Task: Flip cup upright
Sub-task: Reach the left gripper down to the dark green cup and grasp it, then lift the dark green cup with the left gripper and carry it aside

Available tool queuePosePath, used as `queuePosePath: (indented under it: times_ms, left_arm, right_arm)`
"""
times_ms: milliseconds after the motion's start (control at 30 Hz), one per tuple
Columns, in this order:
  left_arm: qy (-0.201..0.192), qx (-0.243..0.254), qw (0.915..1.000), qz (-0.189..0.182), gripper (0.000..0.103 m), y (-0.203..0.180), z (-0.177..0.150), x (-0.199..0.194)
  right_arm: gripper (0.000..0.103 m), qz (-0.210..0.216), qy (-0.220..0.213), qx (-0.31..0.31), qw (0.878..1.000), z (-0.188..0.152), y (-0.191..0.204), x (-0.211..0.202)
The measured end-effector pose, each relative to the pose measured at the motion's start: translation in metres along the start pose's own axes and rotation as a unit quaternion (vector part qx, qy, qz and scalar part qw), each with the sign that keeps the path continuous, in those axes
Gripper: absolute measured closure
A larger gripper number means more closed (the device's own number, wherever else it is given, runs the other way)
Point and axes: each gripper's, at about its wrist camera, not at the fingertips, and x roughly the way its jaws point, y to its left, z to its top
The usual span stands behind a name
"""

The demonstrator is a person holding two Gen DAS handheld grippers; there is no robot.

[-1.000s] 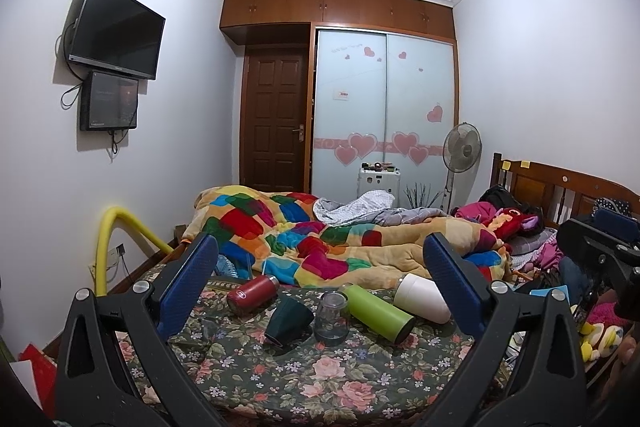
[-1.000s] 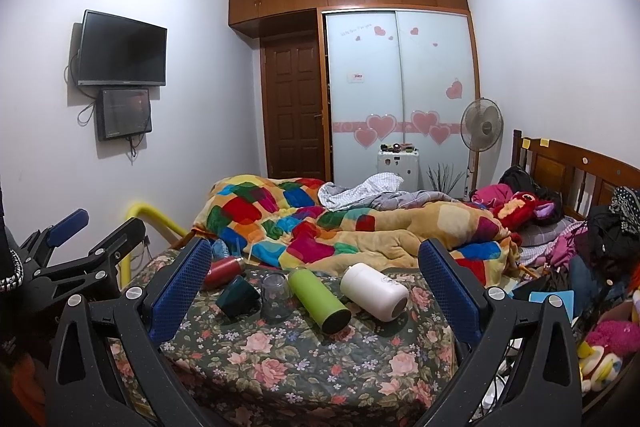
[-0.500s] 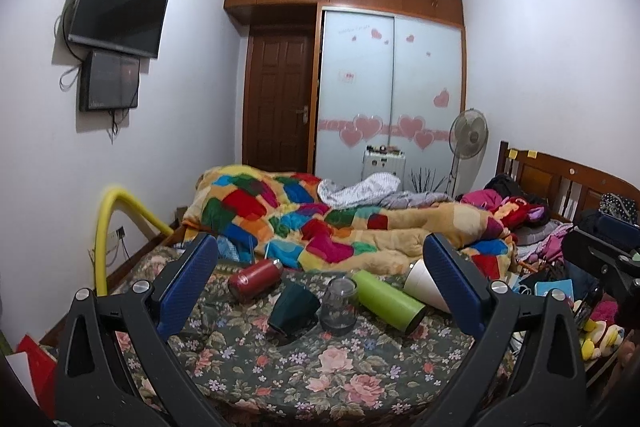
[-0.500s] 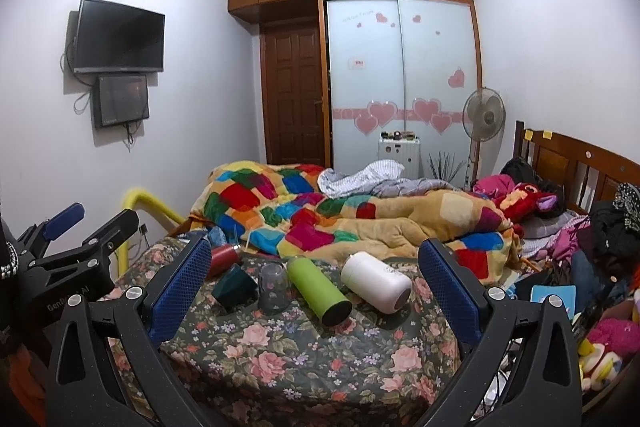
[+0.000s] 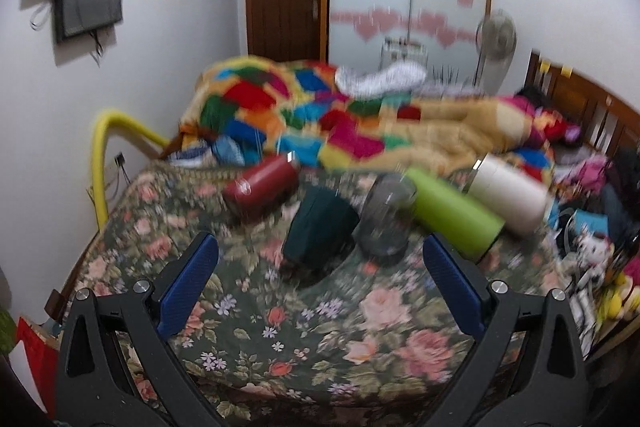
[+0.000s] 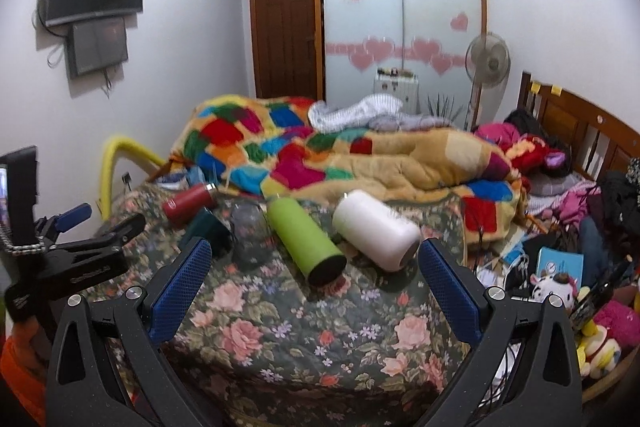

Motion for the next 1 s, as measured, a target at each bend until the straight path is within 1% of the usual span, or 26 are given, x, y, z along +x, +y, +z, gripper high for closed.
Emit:
queuePosePath:
  times_ms: [67,167,233,300,400,500,567,633,733,800,1000]
  left_arm:
    - [0.034,0.005,0.9994,-0.006,0.000,0.004,-0.004,0.031]
    - [0.069,0.019,0.9974,-0.004,0.000,0.006,-0.009,0.068]
    - [0.089,0.027,0.9957,-0.003,0.004,0.009,-0.010,0.094]
    - [0.109,0.032,0.9935,-0.009,0.009,0.012,-0.009,0.115]
    - [0.126,0.041,0.9912,-0.010,0.010,0.014,-0.009,0.143]
    - [0.132,0.050,0.9898,-0.018,0.011,0.015,-0.011,0.162]
    - [0.135,0.054,0.9888,-0.034,0.012,0.014,-0.012,0.171]
    - [0.135,0.062,0.9882,-0.039,0.014,0.013,-0.012,0.177]
    - [0.136,0.073,0.9869,-0.047,0.021,0.010,-0.013,0.186]
    - [0.138,0.073,0.9860,-0.057,0.028,0.009,-0.014,0.191]
    - [0.125,0.067,0.9883,-0.055,0.031,0.011,-0.013,0.193]
  right_arm:
    - [0.000,0.000,0.019,0.001,1.000,-0.001,-0.002,0.014]
    - [0.000,0.001,0.039,0.001,0.999,-0.004,-0.005,0.032]
    - [0.000,0.002,0.051,0.000,0.999,-0.005,-0.006,0.043]
    - [0.000,0.004,0.060,0.001,0.998,-0.004,-0.005,0.055]
    - [0.000,0.008,0.069,0.002,0.998,-0.003,-0.004,0.069]
    - [0.000,0.011,0.075,0.002,0.997,0.000,-0.004,0.080]
    - [0.000,0.014,0.077,0.001,0.997,0.000,-0.003,0.084]
    - [0.000,0.015,0.079,0.000,0.997,0.002,-0.003,0.089]
    - [0.000,0.017,0.083,-0.002,0.996,0.002,-0.001,0.096]
    - [0.000,0.018,0.086,-0.003,0.996,0.004,-0.002,0.100]
    - [0.000,0.022,0.088,0.000,0.996,0.004,-0.003,0.102]
